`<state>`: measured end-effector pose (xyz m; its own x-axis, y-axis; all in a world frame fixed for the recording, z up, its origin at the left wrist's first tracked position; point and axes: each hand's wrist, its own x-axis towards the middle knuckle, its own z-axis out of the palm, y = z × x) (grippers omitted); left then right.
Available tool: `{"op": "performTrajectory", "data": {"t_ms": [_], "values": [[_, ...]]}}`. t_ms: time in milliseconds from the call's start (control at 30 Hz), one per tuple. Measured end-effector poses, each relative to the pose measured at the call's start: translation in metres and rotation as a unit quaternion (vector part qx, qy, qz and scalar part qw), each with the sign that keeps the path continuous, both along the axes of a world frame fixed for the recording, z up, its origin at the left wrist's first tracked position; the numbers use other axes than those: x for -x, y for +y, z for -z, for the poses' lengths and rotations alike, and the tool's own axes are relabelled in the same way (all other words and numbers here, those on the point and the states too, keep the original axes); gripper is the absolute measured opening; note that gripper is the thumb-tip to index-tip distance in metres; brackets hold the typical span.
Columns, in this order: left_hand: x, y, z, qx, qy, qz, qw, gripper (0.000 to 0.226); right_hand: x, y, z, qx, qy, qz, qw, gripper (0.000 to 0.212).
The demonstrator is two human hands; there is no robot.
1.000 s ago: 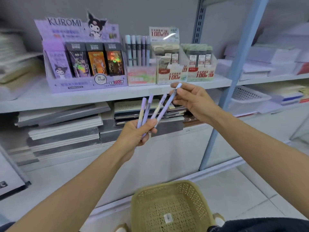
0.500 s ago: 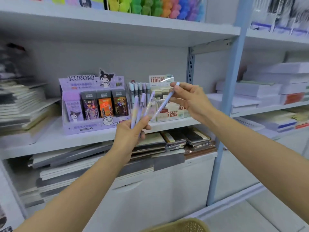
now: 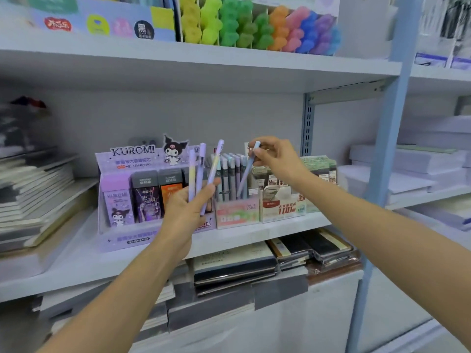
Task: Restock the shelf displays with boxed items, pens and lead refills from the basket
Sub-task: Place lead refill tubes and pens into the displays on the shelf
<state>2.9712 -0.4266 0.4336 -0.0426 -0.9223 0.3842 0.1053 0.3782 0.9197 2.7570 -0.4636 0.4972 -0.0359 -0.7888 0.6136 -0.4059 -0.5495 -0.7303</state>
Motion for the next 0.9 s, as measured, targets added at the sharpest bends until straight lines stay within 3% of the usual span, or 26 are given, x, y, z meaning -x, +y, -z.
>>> {"op": "performTrajectory", "data": {"t_ms": [300,467,767,900], "values": [[-0.001,-0.019,0.006,0.000,0.031,0.024,0.999,0.026,0.005,-0.008,-0.005,-0.037,0.099,-0.049,0.993,0.026],[0.000,-0.020,0.006,-0.007,0.049,0.028,0.998,0.027,0.000,-0.008,-0.003,-0.049,0.051,-0.071,0.995,0.023],[-0.001,-0.018,0.005,-0.015,0.063,0.035,0.997,0.029,-0.009,-0.019,-0.005,-0.033,0.036,-0.005,0.999,0.013],[0.000,-0.016,0.005,-0.020,0.063,0.036,0.997,0.027,-0.013,-0.020,0.005,-0.003,0.100,0.061,0.993,0.009]]}}
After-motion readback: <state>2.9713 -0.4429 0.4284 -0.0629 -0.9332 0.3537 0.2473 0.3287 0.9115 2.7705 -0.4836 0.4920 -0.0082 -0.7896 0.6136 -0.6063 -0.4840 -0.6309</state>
